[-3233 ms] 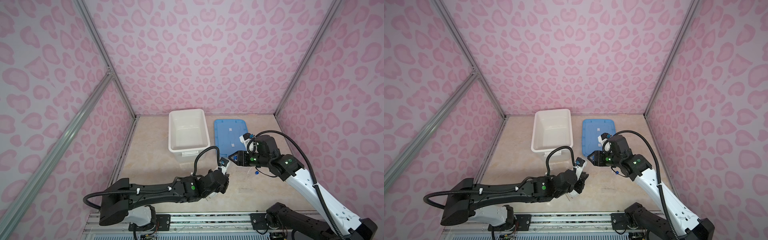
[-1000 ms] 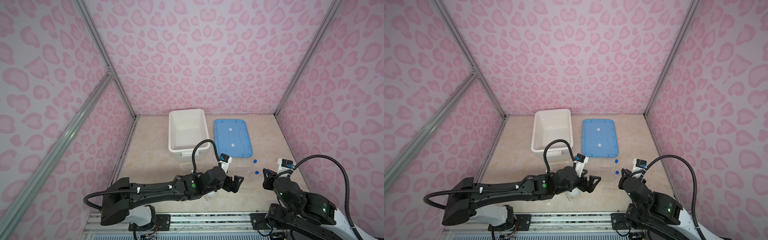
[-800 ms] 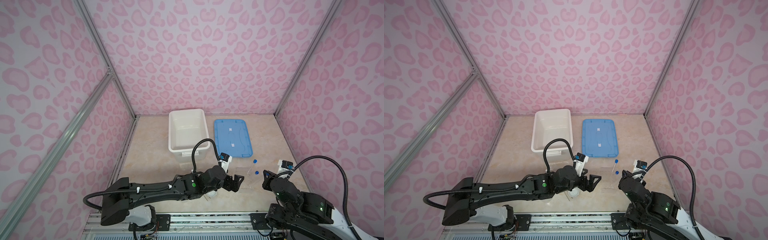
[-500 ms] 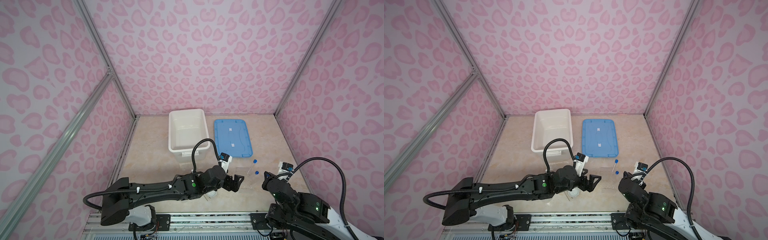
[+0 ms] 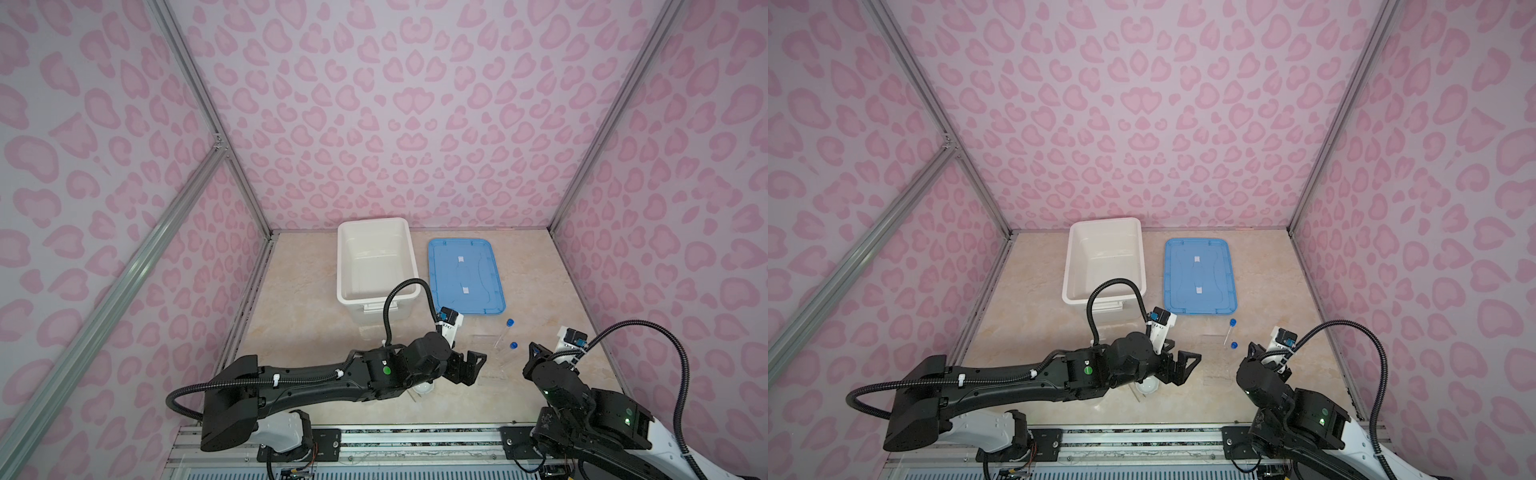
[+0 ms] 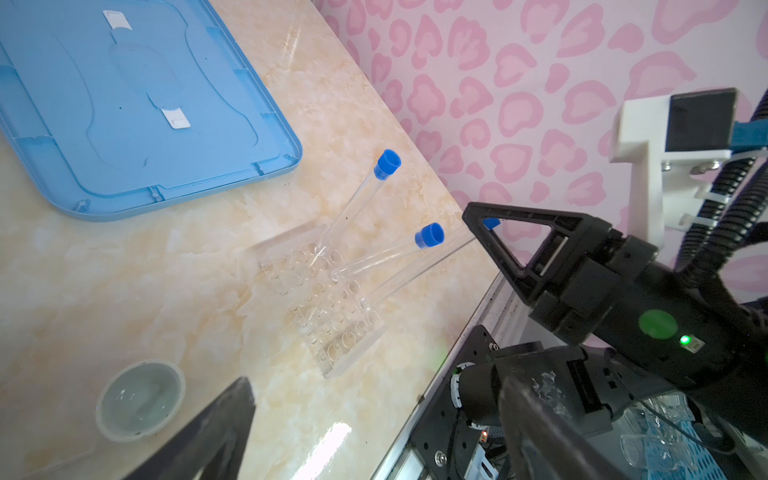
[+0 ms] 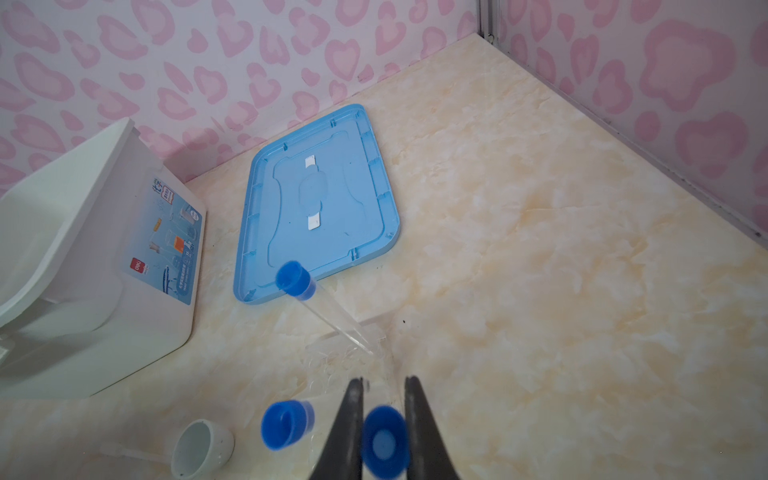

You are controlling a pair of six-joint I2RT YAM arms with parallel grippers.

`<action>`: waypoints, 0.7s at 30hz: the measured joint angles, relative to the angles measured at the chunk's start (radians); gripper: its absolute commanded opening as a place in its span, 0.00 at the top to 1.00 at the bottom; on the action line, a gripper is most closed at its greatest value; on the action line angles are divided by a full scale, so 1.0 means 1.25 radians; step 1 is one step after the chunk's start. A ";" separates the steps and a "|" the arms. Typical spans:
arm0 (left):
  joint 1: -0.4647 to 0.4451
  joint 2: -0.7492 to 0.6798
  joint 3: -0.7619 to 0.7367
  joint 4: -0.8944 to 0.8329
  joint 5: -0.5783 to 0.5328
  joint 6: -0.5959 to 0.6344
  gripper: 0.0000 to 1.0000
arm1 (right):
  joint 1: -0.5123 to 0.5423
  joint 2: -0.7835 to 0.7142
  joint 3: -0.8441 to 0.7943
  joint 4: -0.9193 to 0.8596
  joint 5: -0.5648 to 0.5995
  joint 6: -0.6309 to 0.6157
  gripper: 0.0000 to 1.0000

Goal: Organize the chemistry lab equipment
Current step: 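Lower the blue cap beside the rack and open the right gripper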

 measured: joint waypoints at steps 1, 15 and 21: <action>0.000 0.000 0.000 0.000 0.000 0.000 0.07 | -0.001 0.007 -0.001 0.005 0.000 -0.002 0.88; 0.001 0.003 -0.007 0.001 0.005 -0.006 0.07 | -0.021 0.133 -0.019 0.096 0.012 -0.051 0.88; 0.001 0.003 -0.009 0.001 0.002 -0.006 0.07 | -0.020 0.174 -0.035 0.126 0.005 -0.067 0.86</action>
